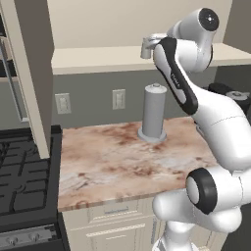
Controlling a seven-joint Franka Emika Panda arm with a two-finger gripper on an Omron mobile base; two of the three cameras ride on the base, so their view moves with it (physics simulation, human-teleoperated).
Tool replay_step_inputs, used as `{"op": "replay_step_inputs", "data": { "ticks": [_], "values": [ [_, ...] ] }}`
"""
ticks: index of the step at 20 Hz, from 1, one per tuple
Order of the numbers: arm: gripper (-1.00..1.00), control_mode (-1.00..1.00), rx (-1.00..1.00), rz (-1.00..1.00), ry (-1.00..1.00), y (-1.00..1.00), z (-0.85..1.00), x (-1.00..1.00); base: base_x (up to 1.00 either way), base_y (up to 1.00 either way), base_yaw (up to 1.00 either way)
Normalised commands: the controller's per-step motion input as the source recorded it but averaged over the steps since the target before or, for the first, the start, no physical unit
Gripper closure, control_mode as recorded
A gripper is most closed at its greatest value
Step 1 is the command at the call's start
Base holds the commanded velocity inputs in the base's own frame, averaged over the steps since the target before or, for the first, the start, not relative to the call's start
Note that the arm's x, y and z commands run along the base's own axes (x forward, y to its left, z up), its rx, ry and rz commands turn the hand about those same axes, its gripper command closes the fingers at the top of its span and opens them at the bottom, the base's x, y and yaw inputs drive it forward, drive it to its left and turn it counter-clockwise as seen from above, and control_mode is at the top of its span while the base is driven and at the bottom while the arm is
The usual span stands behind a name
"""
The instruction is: Retrieve the shaker from the cabinet and place it next the steak on a plate on the dining table.
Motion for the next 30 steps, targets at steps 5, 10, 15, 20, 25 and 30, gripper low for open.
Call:
{"op": "replay_step_inputs", "data": {
  "ticks": [5,10,15,20,25,30],
  "values": [
    [-1.0,-1.0,0.0,0.0,0.01,0.09,0.0,0.47,0.0,0.0,0.0],
    [-1.0,-1.0,0.0,0.0,0.03,0.01,0.0,0.5,0.0,0.0,0.0],
    [-1.0,-1.0,0.0,0.0,0.06,0.0,0.0,0.48,0.0,0.0,0.0],
    [-1.0,-1.0,0.0,0.0,0.07,0.0,0.0,0.46,0.0,0.0,0.0],
    [-1.0,-1.0,0.0,0.0,0.07,0.0,0.0,0.44,0.0,0.0,0.0],
    [-1.0,-1.0,0.0,0.0,0.05,0.0,-0.03,0.43,0.0,0.0,0.0]
  ]
}}
